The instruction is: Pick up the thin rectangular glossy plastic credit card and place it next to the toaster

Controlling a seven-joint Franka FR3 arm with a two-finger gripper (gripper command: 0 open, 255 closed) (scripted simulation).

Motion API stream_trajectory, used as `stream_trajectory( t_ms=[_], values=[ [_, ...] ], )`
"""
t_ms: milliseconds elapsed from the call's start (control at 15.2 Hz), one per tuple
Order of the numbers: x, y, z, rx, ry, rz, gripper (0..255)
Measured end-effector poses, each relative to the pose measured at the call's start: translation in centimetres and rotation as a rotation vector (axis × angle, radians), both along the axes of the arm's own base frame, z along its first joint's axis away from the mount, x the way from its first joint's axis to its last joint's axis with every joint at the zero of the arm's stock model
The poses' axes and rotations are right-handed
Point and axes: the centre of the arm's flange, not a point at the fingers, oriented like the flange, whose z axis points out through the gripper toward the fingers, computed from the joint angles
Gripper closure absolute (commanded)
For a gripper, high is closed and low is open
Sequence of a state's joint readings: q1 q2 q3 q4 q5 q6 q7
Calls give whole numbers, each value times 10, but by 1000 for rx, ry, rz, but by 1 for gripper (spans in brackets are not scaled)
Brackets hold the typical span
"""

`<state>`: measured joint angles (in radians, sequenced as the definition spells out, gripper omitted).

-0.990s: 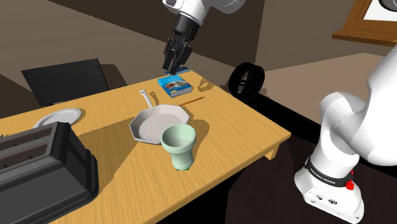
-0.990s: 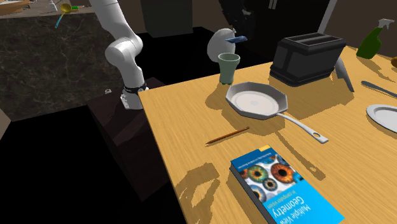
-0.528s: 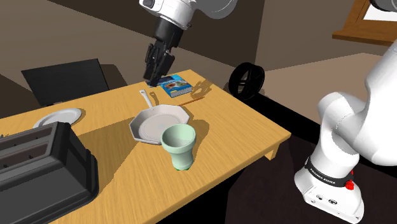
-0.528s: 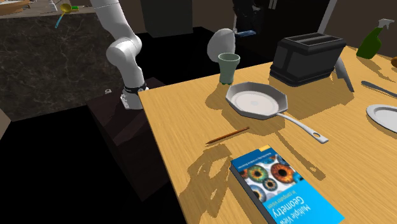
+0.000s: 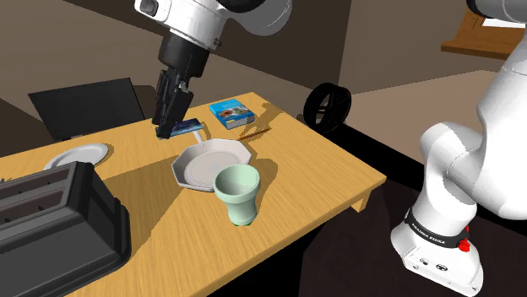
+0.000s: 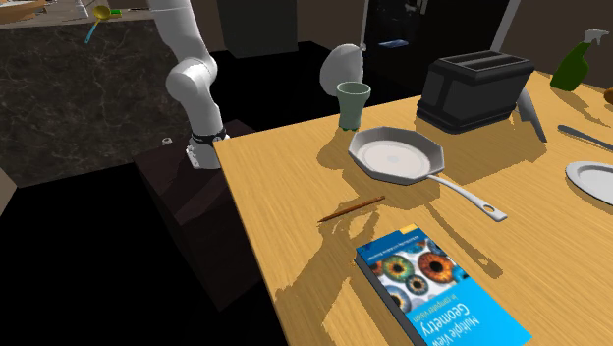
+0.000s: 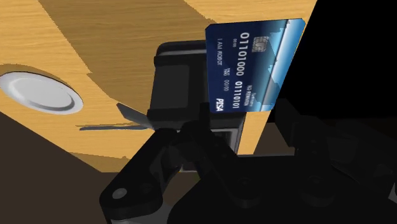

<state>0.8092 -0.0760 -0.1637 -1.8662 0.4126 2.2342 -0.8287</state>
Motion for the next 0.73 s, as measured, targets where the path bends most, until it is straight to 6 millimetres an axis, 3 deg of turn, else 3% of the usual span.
stream_trajectory(
  t_ms=[726],
  values=[
    [-31, 144, 0, 1, 0, 0, 255]
  ],
)
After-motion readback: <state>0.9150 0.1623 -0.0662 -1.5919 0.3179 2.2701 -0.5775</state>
